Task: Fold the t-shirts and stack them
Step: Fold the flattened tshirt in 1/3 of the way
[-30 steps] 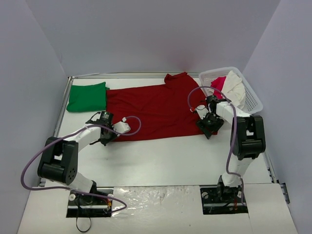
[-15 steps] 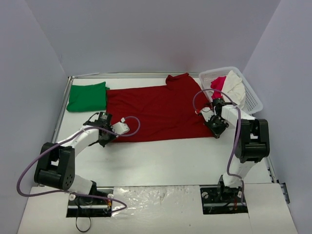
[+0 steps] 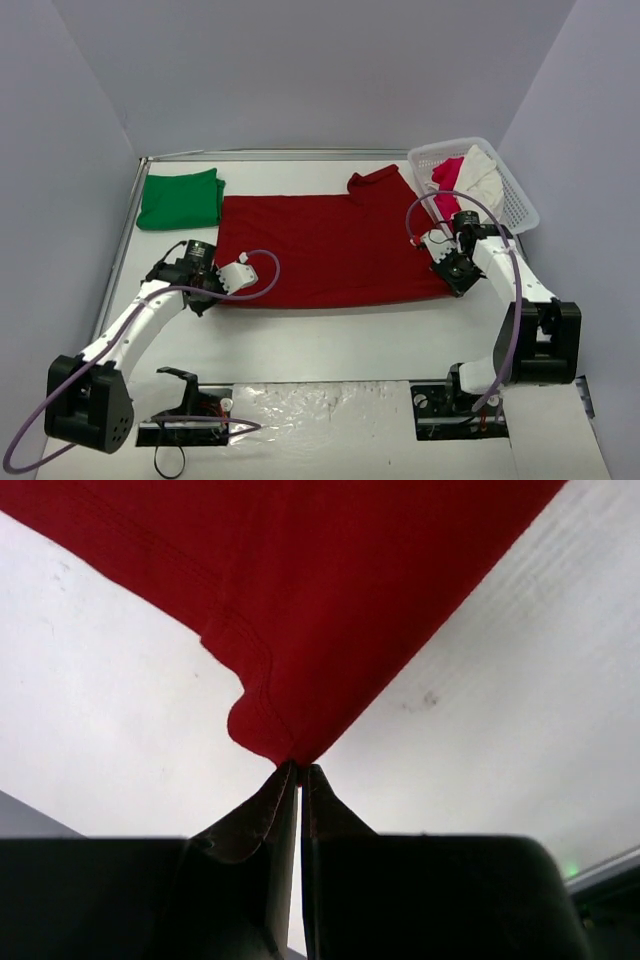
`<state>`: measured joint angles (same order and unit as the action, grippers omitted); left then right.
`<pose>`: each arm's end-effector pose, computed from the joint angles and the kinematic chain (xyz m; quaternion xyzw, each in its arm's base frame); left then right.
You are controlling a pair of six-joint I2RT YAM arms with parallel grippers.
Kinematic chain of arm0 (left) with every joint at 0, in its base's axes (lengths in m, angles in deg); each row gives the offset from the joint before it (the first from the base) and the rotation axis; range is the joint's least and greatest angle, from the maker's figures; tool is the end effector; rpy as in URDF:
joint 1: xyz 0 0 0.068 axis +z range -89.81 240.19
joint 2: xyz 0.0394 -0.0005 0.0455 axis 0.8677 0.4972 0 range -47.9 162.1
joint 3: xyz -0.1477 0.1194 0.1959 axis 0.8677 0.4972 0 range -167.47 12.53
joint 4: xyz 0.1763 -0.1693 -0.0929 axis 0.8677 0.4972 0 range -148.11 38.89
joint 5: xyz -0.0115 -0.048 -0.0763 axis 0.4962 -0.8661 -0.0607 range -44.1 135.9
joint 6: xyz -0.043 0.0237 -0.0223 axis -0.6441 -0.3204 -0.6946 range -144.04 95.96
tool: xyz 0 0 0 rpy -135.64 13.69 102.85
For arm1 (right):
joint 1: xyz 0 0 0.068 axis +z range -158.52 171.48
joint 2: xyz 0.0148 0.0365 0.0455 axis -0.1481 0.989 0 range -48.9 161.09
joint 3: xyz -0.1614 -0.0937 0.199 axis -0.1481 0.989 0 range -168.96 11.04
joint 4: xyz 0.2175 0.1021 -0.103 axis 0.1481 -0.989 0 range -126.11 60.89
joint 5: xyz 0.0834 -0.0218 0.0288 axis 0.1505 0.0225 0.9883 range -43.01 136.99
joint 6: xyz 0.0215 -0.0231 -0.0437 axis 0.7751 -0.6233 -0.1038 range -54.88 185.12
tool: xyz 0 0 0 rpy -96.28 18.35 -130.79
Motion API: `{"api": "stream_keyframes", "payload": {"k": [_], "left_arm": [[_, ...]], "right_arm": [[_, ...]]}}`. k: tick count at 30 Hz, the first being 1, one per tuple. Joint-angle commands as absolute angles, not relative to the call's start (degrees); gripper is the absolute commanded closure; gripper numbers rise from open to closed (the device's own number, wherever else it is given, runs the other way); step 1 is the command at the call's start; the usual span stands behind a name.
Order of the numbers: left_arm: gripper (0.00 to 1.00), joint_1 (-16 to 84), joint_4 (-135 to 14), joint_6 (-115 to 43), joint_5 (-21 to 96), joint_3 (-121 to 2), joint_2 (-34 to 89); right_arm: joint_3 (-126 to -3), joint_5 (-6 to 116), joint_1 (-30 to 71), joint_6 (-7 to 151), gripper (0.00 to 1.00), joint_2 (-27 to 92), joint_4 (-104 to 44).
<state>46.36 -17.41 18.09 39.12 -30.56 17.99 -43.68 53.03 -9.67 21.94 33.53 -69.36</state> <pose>0.2030 -0.0541 0.2170 0.4678 0.8517 0.0001 0.2360 0.2712 -0.0017 0.2131 -0.3609 0.9114 -0.0241 0.1963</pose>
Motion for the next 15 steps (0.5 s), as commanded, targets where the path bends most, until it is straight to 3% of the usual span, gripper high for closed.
{"api": "stream_keyframes", "payload": {"k": [1, 14, 15], "left_arm": [[0.98, 46.3, -7.9, 21.0, 39.0, -30.8, 12.1], [0.96, 46.3, 5.8, 24.0, 36.1, -36.3, 2.5], [0.87, 46.2, 6.2, 24.7, 35.9, -36.1, 1.9]], "right_arm": [[-42.6, 53.1, -10.1, 19.9, 1.0, 25.8, -78.6], [-44.8, 55.4, -10.3, 17.0, 1.0, 13.9, -90.9], [-45.2, 55.4, -10.3, 16.9, 0.83, 13.8, -91.6]]}}
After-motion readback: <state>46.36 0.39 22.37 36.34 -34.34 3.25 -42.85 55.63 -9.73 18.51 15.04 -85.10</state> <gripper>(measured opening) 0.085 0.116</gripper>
